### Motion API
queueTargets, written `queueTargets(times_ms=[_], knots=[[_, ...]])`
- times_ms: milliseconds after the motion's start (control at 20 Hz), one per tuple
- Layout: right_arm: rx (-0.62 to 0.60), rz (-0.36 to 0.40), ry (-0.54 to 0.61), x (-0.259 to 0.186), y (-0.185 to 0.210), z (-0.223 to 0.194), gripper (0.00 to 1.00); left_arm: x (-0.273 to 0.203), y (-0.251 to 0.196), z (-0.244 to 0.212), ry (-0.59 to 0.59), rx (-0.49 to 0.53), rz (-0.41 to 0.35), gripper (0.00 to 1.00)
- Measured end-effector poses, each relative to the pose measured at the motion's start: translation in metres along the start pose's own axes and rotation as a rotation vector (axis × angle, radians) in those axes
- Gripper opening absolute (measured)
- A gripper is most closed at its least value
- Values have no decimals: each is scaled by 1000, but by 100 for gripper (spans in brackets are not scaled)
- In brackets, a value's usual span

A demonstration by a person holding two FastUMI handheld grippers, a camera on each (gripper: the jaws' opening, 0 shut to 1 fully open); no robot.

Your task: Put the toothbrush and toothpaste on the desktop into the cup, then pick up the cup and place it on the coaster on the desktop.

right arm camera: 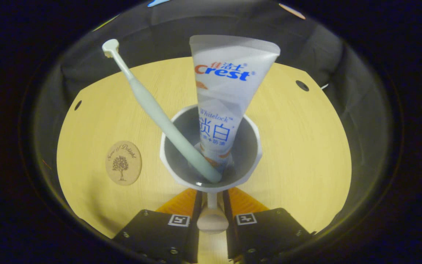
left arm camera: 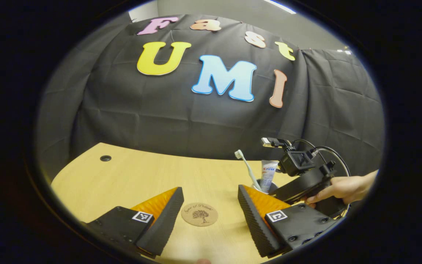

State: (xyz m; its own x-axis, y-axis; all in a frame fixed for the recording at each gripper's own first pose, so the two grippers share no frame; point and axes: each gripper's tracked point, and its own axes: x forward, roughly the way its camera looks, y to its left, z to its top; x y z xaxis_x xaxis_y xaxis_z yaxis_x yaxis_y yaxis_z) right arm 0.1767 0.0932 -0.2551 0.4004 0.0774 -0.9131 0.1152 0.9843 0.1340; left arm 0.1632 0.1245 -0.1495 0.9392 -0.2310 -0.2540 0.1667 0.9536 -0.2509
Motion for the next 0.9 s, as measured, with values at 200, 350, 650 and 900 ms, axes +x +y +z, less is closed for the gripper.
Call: queueTargets(times_ms=[200,350,650,900], knots=[[0,6,-13,1,2,1,27,-4,0,-1,0,-4,5,96],[-13,7,-36,0,1,1,27,-5,3,-2,6,-7,12,99],[-43,9,-68,-3,2,-1,27,-7,9,-4,10,-11,25,96],[-89,25,-103,-14,14,-1,27,-17,14,-1,0,-14,42,96]])
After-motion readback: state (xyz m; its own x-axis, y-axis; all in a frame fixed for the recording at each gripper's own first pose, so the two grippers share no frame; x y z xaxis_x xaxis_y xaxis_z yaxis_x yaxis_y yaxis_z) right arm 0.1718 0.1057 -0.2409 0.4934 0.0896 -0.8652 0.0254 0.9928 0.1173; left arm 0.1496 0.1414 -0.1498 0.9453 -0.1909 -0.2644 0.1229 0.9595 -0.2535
